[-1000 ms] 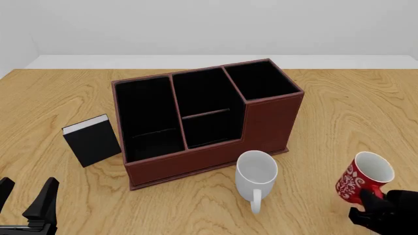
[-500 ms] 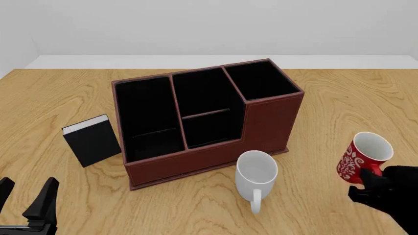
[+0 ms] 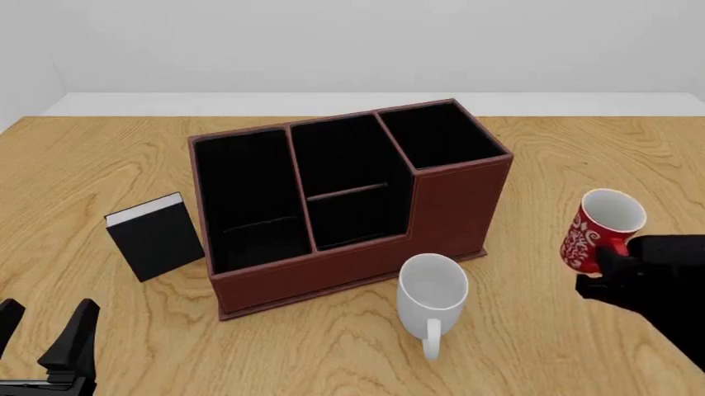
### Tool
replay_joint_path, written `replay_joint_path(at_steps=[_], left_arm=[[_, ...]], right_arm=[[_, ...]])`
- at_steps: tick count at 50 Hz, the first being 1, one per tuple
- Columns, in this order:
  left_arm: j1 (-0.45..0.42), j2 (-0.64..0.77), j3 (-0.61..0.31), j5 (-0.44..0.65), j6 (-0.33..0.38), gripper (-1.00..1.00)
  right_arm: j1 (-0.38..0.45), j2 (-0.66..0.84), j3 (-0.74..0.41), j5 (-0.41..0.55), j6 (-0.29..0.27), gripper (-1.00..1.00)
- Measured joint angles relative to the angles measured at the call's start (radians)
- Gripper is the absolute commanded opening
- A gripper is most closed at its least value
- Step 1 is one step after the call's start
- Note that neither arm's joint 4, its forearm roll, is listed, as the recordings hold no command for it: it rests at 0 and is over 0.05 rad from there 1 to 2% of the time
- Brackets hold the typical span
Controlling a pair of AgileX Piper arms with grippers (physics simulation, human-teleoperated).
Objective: Pick up the red mug and place it to the right of the caddy.
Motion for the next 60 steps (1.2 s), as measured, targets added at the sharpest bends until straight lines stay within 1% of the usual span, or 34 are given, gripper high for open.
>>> replay_joint_path(at_steps=[11,31,47,60], left_arm=[[0.0,0.0,0.0,0.0,0.0,1.0],[0.0,0.0,0.0,0.0,0.0,1.0],[0.0,0.0,0.0,0.0,0.0,1.0],[0.0,0.0,0.0,0.0,0.0,1.0]], right_arm=[[0.015,0.113,-0.057,-0.061,-0.019,-1.0],[0.033,0.306,-0.138,-0.171,-0.036,-1.0],[0.044,0.443,-0.219,-0.224,-0.05,-1.0],[0.06,0.545,-0.293,-0.242,-0.059,-1.0]])
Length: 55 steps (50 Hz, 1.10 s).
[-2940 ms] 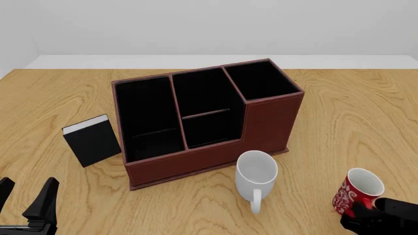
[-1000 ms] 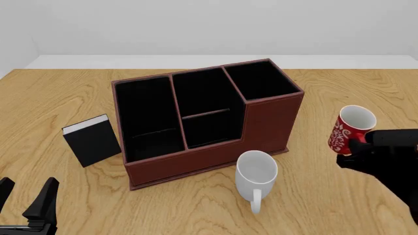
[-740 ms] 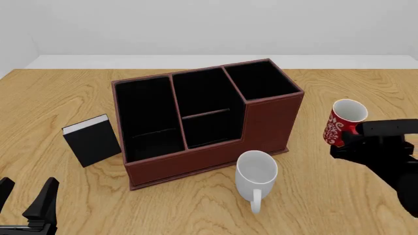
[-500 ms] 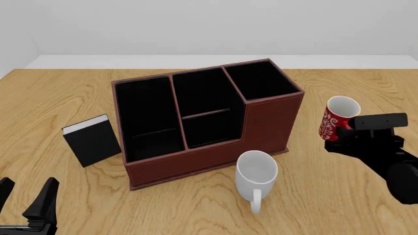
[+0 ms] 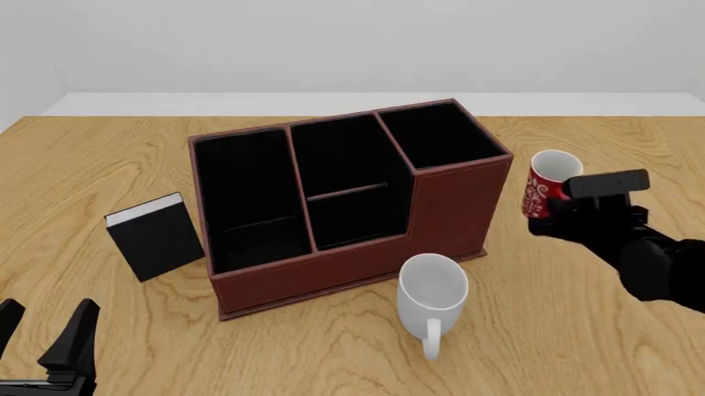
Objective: Pick up the red mug and place it to the right of the caddy.
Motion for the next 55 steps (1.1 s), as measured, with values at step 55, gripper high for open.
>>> replay_joint_path(at_steps=[55], left_arm=[[0.0,0.0,0.0,0.0,0.0,1.0]], right_arm=[[0.004,0.308,-0.172,-0.061,0.01,-1.0]])
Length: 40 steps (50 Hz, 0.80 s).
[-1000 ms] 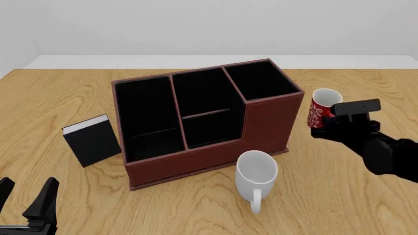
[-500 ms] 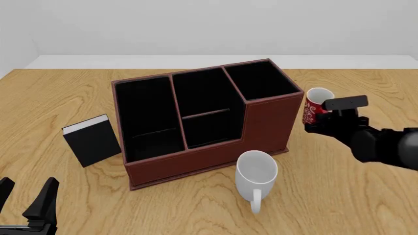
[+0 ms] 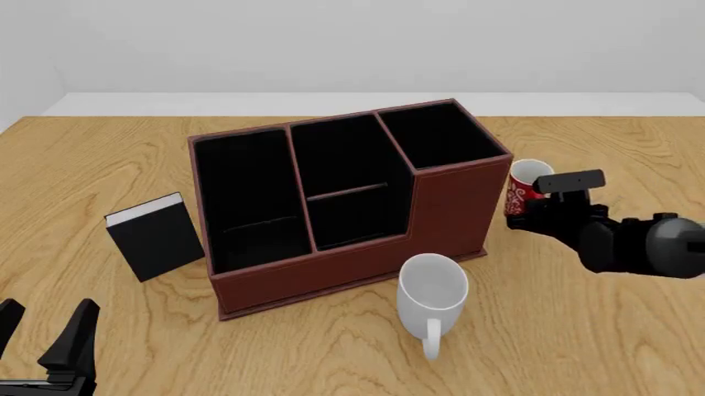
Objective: Pick up the red mug and place it to the right of the caddy.
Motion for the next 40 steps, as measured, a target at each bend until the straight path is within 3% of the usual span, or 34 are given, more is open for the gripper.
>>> replay_joint_path(at_steps=[38,39,40], left_arm=[[0.0,0.0,0.0,0.0,0.0,1.0],[0.0,0.0,0.0,0.0,0.0,1.0],[0.0,0.0,0.0,0.0,0.0,1.0]], right_arm=[[-0.027,0.076,0.003,-0.059,0.006,-1.0],[-0.026,0.076,0.003,-0.059,0.007,1.0],[-0.027,0.079,0.003,-0.059,0.008,1.0]])
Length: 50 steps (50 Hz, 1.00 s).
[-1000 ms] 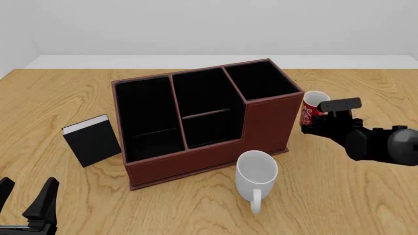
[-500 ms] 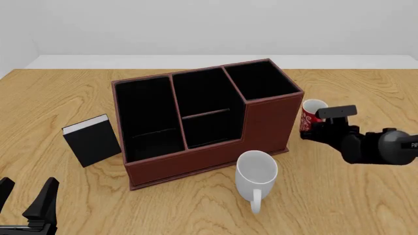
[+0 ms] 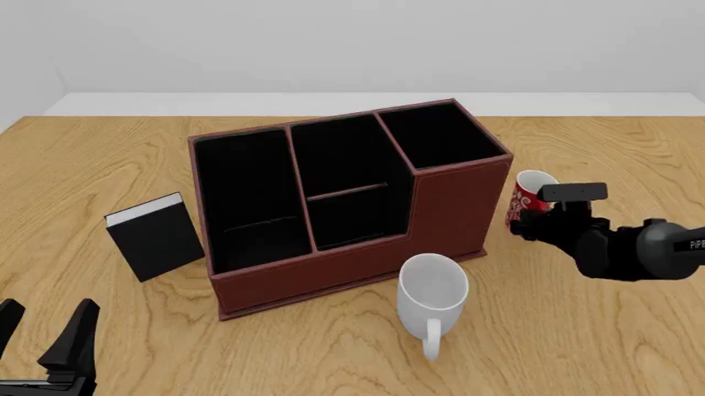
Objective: Pick up the red mug and place it to the right of the caddy.
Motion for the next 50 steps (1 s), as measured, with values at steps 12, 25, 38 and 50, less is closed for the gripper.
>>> replay_joint_path(at_steps=[12,25,38,50], left_arm=[[0.0,0.0,0.0,0.0,0.0,1.0],[0.0,0.0,0.0,0.0,0.0,1.0],[0.0,0.0,0.0,0.0,0.0,1.0],[0.0,0.0,0.0,0.0,0.0,1.0]], right_arm=[[-0.01,0.019,0.003,0.002,-0.001,1.0],[-0.016,0.005,0.026,-0.002,0.002,1.0],[-0.016,-0.077,0.098,-0.004,0.013,1.0],[-0.015,-0.186,0.168,0.013,0.013,1.0]])
